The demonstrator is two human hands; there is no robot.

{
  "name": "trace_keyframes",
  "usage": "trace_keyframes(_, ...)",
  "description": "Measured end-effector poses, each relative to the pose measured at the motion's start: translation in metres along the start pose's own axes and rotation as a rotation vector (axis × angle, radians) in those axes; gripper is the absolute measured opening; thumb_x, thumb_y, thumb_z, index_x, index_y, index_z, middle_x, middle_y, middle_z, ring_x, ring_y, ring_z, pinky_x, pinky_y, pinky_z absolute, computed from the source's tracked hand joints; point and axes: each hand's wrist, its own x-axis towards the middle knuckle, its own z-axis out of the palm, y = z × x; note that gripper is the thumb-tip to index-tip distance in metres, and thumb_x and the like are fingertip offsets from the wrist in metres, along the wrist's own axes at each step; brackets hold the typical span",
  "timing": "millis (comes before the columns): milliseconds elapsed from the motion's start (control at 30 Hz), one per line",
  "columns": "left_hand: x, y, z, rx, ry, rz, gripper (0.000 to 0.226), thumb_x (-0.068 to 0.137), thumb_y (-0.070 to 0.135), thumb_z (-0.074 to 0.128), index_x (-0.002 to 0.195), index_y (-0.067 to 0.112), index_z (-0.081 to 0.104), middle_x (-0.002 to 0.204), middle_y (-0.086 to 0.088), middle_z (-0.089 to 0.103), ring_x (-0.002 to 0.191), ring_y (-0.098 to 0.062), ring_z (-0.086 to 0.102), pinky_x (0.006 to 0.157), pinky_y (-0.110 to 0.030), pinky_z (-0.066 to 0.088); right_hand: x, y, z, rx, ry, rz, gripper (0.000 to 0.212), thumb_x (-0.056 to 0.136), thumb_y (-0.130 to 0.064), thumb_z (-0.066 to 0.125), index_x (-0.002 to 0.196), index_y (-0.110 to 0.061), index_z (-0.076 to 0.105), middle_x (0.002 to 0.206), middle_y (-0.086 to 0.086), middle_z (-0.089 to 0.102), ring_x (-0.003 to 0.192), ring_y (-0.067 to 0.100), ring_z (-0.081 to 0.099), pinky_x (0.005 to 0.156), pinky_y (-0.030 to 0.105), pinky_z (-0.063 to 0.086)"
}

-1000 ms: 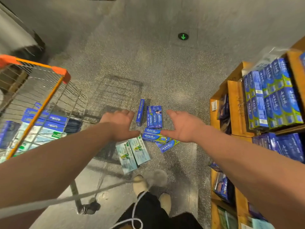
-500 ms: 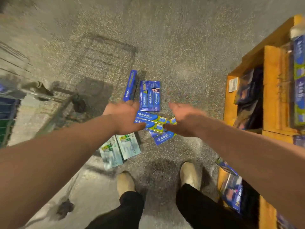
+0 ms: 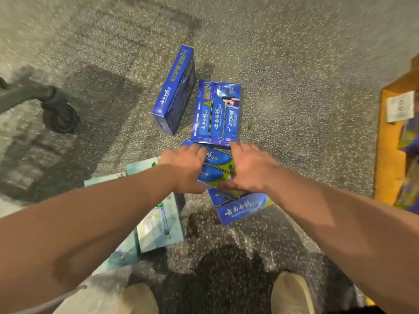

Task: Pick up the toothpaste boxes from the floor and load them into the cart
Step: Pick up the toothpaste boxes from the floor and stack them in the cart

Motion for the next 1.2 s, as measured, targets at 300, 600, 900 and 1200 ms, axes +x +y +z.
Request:
trace_keyframes(300, 0.074, -0.017, 0.034, 0.077, -0.071, 0.137, 0.144, 0.056, 0.069, 0.084, 0.159, 0.020, -0.004, 0.167, 0.004, 0.003, 0.154, -0.022, 0.005, 0.116, -0.059, 0.028, 0.058, 0.004, 0.051, -0.062, -0.069, 0.022, 0.157, 0.046, -0.091, 0.069, 0.159, -0.008, -0.003, 0.162, 0.009, 0.019, 0.149, 0.030, 0.020, 0.120, 0.056, 0.019)
trace_keyframes(600, 0.086, -0.021, 0.051, 0.113, -0.010, 0.235, 0.139, 0.055, 0.065, 0.082, 0.158, 0.014, 0.005, 0.158, 0.000, 0.019, 0.148, -0.026, 0.017, 0.117, -0.069, 0.014, 0.065, -0.003, 0.070, -0.097, -0.022, 0.017, 0.148, 0.046, -0.072, 0.075, 0.157, -0.008, 0.001, 0.151, 0.012, 0.034, 0.138, 0.033, 0.035, 0.109, 0.057, 0.036)
trace_keyframes(900, 0.064, -0.020, 0.024, 0.023, 0.043, 0.269, 0.131, 0.058, 0.070, 0.074, 0.156, 0.010, 0.012, 0.154, -0.007, 0.027, 0.145, -0.029, 0.026, 0.123, -0.057, 0.010, 0.038, -0.001, 0.029, -0.209, 0.036, -0.033, 0.140, 0.050, -0.078, 0.071, 0.156, -0.010, 0.011, 0.139, 0.009, 0.041, 0.127, 0.030, 0.042, 0.102, 0.053, 0.036)
trace_keyframes(1200, -0.115, -0.025, -0.152, 0.001, 0.078, 0.200, 0.135, 0.050, 0.073, 0.074, 0.156, 0.018, 0.012, 0.155, 0.001, 0.027, 0.140, -0.027, 0.031, 0.116, -0.067, 0.019, -0.136, -0.057, -0.144, -0.207, 0.057, -0.064, 0.136, 0.048, -0.076, 0.072, 0.154, -0.013, 0.015, 0.138, 0.007, 0.043, 0.124, 0.028, 0.044, 0.101, 0.053, 0.036)
